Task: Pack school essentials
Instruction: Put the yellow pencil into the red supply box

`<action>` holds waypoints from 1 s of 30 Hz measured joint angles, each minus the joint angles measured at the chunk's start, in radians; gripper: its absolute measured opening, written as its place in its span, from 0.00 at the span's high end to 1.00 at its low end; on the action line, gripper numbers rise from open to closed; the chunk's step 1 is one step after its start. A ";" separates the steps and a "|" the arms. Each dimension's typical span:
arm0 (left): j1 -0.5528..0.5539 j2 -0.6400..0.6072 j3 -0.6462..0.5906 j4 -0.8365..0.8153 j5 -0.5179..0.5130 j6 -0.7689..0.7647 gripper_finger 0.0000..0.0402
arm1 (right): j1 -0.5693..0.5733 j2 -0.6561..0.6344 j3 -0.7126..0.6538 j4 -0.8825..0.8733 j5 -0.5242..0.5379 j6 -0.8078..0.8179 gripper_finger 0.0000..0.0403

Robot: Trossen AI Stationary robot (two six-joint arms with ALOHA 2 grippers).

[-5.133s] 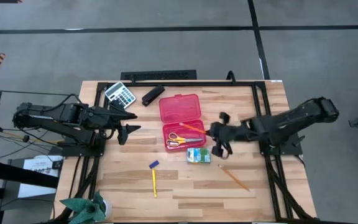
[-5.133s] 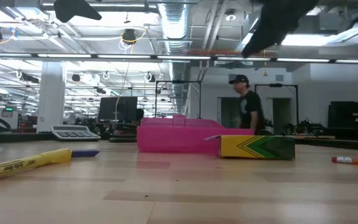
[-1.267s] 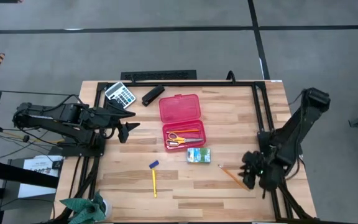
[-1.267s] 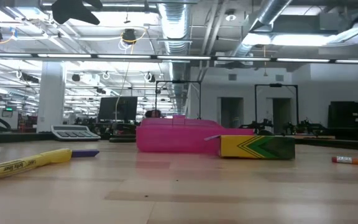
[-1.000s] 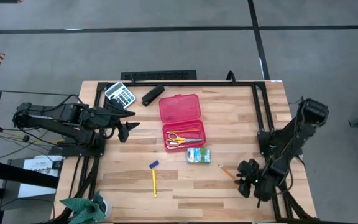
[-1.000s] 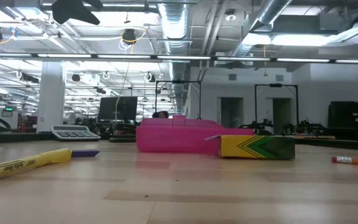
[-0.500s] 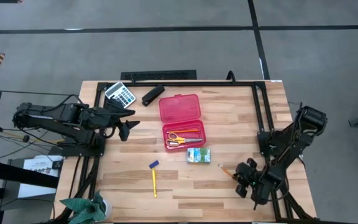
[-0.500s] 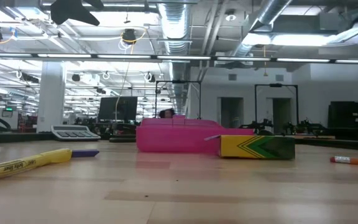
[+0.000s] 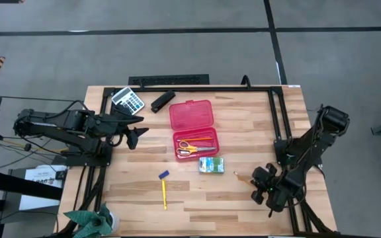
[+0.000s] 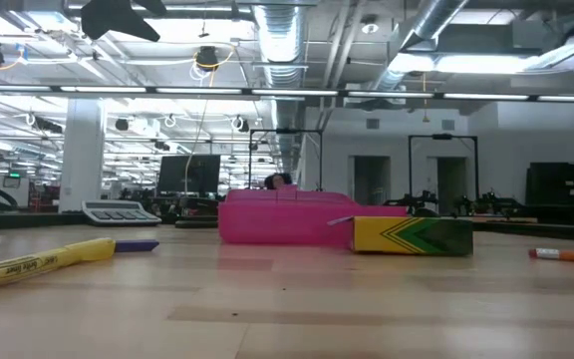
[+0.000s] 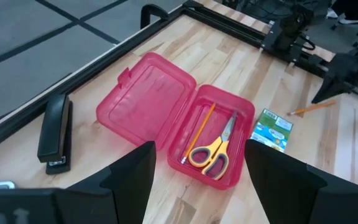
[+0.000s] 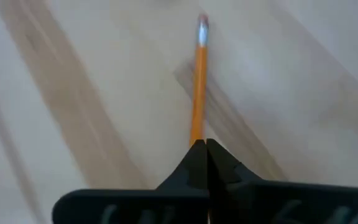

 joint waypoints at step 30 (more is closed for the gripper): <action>0.000 0.000 0.000 0.002 -0.068 -0.037 0.40 | 0.141 0.343 0.055 0.085 0.291 0.172 0.52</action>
